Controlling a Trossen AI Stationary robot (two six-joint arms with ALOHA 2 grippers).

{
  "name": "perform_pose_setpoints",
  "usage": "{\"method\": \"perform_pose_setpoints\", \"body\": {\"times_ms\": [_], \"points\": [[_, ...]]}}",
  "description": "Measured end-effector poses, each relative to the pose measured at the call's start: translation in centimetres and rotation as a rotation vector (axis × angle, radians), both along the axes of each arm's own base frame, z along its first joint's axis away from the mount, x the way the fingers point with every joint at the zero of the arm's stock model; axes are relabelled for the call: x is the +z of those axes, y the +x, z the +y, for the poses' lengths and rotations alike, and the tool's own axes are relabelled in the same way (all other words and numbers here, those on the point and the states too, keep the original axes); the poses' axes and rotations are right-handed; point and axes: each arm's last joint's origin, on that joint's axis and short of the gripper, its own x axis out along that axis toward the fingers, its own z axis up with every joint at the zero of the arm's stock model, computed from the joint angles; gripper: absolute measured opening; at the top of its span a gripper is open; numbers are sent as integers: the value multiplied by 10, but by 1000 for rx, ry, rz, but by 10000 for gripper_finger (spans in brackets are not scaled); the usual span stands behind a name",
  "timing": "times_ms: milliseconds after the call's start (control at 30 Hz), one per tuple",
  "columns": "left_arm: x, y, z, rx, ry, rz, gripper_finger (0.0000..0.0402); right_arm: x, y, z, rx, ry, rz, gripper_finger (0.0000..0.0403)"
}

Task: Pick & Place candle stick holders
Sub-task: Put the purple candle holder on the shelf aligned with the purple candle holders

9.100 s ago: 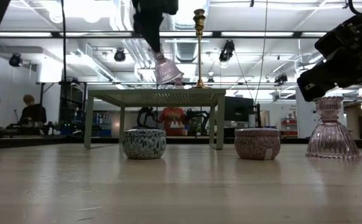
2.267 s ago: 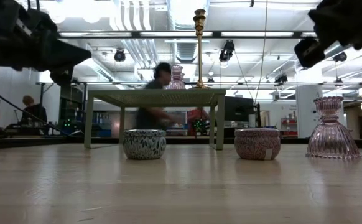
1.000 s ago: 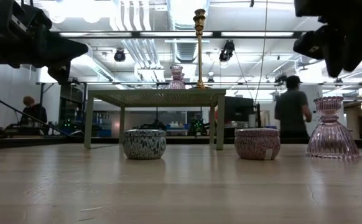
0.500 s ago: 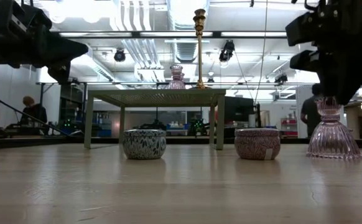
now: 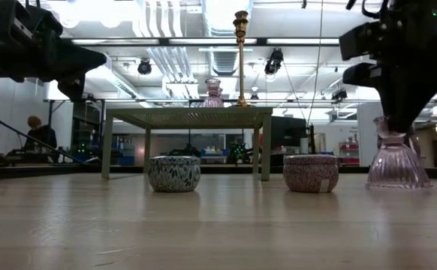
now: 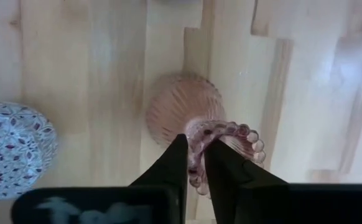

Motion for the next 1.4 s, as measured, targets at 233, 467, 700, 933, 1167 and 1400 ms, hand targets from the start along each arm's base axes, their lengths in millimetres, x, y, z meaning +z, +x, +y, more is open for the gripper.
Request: {"method": "perform_pose_setpoints", "body": {"times_ms": [233,467,700,933,1167,1400], "points": [[0,0,0,0,0,1,23,23,12,6,69,31,-65,22],[0,0,0,0,0,1,23,64,28,11,120,-25,-109,22],[0,0,0,0,0,1,23,88,69,27,269,-66,-196,22],[0,0,0,0,0,1,23,83,114,42,402,-112,-207,22],[0,0,0,0,0,1,23,53,147,56,483,-90,-148,25],[0,0,0,0,0,1,23,19,173,60,552,-103,-73,26]]}}
